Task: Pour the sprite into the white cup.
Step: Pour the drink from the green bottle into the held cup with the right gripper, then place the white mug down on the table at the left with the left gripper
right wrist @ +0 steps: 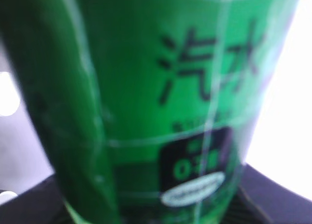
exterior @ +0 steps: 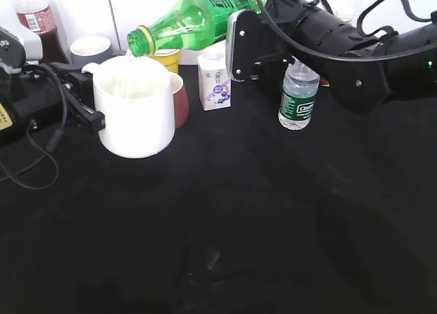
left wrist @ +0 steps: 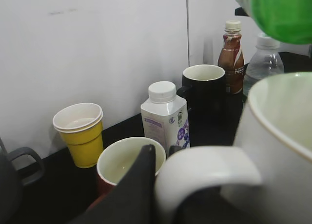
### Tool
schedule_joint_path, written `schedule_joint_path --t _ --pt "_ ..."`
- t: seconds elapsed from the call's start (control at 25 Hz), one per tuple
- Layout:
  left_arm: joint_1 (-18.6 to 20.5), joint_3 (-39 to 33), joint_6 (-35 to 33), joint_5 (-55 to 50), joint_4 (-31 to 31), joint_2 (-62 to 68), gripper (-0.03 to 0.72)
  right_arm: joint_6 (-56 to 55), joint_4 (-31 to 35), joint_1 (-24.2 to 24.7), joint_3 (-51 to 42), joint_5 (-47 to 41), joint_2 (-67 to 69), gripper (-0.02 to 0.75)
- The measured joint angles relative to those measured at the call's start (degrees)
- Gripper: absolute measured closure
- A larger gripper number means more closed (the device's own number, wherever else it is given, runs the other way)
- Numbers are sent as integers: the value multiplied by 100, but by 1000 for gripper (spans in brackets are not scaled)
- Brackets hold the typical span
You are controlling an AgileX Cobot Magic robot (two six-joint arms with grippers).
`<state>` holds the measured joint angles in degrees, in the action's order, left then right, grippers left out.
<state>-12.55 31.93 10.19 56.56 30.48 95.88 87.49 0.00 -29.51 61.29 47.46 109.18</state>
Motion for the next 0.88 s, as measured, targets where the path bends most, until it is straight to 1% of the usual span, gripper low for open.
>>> schedule_joint_path --t 0.2,0.28,0.4,0.56,0.64,0.72,0.8,0.84,0.88 --pt "0 -34 0 -25 0 0 631 6 49 0 0 4 0 344" --pt "0 -34 -5 9 -4 0 631 -152 62 0 0 4 0 344" --pt "0 -34 -11 460 -5 0 631 -700 67 -11 0 4 0 344" --pt "0 -34 -16 527 -5 0 631 -1886 102 -18 0 11 0 344" --pt "0 -34 -16 506 -25 0 631 -3234 108 -18 0 24 0 344" --pt "0 -34 -16 273 -187 0 631 -5185 108 -18 0 30 0 344" --pt "11 -34 -16 97 -684 0 631 -7197 119 -18 0 36 0 344" --pt "65 -34 -16 97 -1004 0 631 -7803 125 -18 0 31 0 344" --pt "220 -34 -16 97 -1250 0 631 -8065 125 -18 0 -16 0 344"
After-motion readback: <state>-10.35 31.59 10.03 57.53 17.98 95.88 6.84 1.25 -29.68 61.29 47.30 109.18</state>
